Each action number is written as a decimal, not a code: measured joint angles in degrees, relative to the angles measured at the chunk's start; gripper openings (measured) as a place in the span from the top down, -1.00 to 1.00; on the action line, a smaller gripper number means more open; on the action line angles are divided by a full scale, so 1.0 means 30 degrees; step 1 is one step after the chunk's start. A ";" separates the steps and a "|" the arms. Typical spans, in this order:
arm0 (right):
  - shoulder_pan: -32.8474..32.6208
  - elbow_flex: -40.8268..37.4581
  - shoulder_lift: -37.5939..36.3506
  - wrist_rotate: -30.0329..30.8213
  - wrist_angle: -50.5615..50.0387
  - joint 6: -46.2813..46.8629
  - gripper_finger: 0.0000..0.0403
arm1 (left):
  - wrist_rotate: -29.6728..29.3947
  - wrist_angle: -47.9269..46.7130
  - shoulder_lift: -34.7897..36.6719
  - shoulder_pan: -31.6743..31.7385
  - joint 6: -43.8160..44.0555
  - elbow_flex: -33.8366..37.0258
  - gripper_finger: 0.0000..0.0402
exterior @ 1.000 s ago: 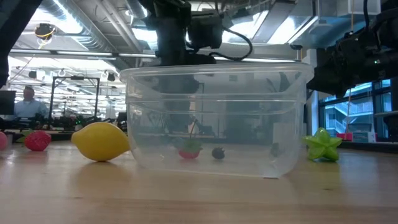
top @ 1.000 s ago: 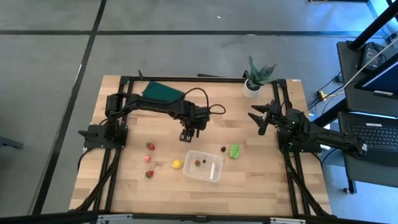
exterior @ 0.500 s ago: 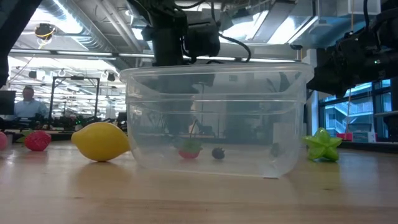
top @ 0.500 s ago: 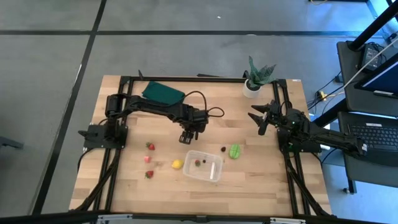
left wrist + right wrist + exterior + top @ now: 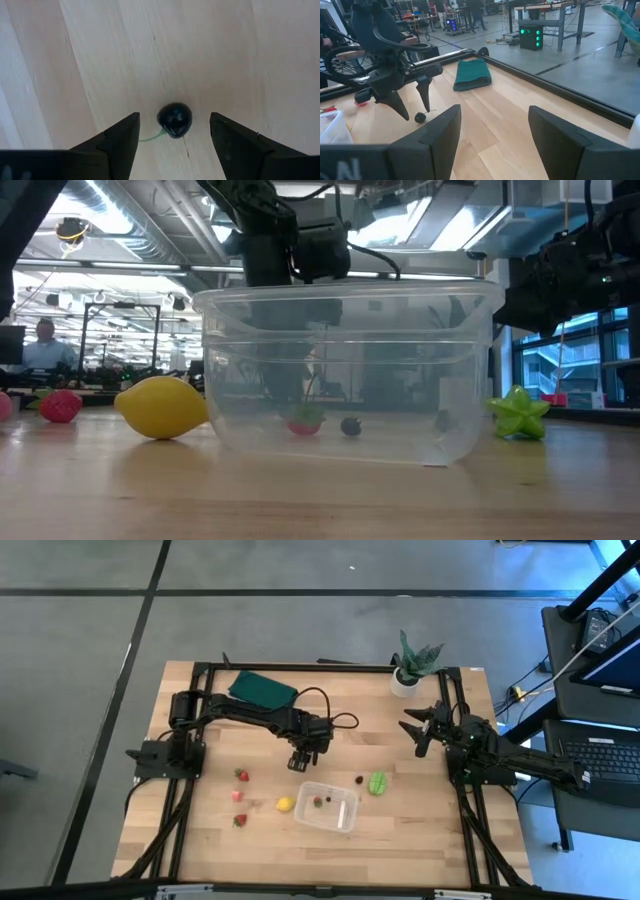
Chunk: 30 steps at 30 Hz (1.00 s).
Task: Pick and placing Produce into tupperware
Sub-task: Put the cherry into the transparent bin
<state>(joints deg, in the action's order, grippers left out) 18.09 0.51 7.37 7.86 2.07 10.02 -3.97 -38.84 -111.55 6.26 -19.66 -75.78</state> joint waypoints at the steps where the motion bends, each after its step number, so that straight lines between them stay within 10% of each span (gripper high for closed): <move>1: 0.0000 0.0000 -0.0004 0.0000 0.0000 0.0000 -0.16 | 0.0000 0.0184 0.0000 0.0000 0.0007 0.0093 -0.16; 30: 0.0000 0.0000 -0.0004 0.0000 0.0000 0.0074 -0.16 | 0.1379 0.1447 0.0000 0.0503 0.1020 0.0987 -0.16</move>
<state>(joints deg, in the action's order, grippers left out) 18.09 0.51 7.36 7.86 2.07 10.24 0.17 -34.50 -111.55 7.77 -16.60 -72.82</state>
